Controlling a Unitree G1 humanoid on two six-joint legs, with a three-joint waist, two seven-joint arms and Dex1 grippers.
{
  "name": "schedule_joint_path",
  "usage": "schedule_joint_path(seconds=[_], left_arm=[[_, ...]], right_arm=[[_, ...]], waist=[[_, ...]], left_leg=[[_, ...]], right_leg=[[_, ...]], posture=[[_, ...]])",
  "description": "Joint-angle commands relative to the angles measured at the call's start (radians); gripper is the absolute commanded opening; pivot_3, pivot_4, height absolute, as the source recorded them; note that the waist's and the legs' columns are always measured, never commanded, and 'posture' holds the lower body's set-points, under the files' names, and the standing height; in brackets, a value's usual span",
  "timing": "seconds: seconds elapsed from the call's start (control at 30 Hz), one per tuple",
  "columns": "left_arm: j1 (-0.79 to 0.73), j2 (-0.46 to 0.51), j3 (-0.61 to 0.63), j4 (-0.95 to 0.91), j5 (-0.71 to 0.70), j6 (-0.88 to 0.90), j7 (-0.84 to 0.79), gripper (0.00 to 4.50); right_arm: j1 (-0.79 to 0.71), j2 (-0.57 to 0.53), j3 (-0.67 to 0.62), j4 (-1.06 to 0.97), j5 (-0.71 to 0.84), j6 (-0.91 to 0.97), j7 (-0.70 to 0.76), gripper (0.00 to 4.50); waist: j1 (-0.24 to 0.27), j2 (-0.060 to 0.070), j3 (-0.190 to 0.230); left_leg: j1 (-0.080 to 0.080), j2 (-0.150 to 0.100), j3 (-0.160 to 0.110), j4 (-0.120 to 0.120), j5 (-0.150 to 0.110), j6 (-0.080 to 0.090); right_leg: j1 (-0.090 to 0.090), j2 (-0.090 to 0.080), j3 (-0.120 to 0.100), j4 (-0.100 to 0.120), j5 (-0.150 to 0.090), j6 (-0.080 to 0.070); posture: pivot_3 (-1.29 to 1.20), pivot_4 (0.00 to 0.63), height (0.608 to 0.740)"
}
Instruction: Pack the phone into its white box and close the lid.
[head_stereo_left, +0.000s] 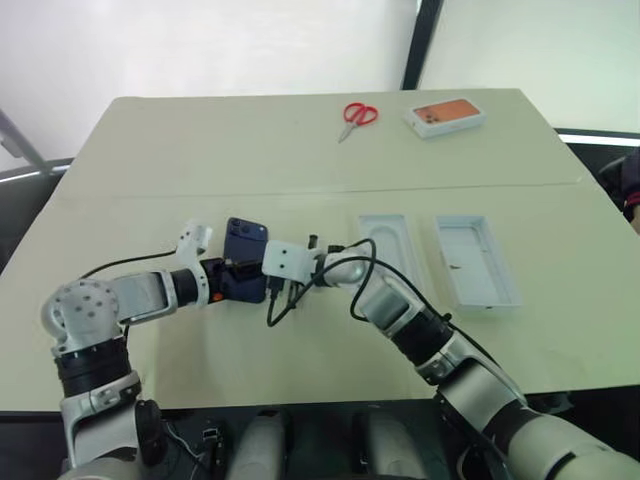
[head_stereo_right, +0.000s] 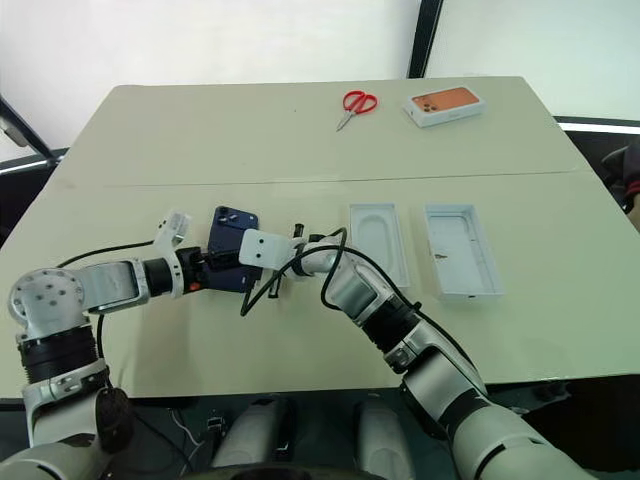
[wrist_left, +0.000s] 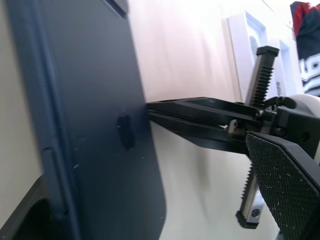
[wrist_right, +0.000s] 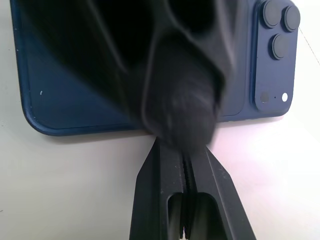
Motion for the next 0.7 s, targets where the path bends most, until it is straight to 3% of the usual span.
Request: schedule_joint_path(seconds=[0.03, 0.5, 0.6, 0.7], left_arm=[[-0.008, 0.004, 0.007, 0.021, -0.028, 0.018, 0.041, 4.50], [-0.043, 0.068, 0.085, 0.067, 0.065, 0.018, 0.054, 4.50], [-0.044, 0.062, 0.089, 0.058, 0.068, 0.018, 0.051, 3.64], [-0.045, 0.057, 0.093, 0.050, 0.072, 0.018, 0.050, 2.21]], right_arm=[[-0.012, 0.016, -0.011, -0.020, 0.001, -0.014, 0.002, 0.04], [-0.004, 0.000, -0.021, -0.035, -0.001, -0.006, 0.001, 0.04], [-0.002, 0.000, -0.019, -0.037, -0.002, -0.006, 0.000, 0.00], [0.002, -0.004, -0.021, -0.048, -0.002, -0.002, 0.001, 0.00]], waist=[[0.000, 0.000, 0.000], [-0.005, 0.000, 0.000], [-0.005, 0.000, 0.000], [-0.004, 0.000, 0.000]], left_leg=[[0.000, 0.000, 0.000, 0.000, 0.000, 0.000], [0.000, 0.000, 0.000, -0.005, 0.002, -0.003], [0.000, 0.000, 0.000, -0.006, 0.002, -0.004], [0.000, 0.000, 0.000, -0.007, 0.003, -0.005]], right_leg=[[0.000, 0.000, 0.000, 0.000, 0.000, 0.000], [-0.003, 0.001, 0.001, 0.001, 0.000, 0.000], [-0.004, 0.001, 0.001, 0.001, 0.000, 0.000], [-0.005, 0.001, 0.001, 0.001, 0.000, 0.000]], posture=[[0.00, 0.150, 0.740], [0.00, 0.150, 0.740], [0.00, 0.150, 0.740], [0.00, 0.150, 0.740]])
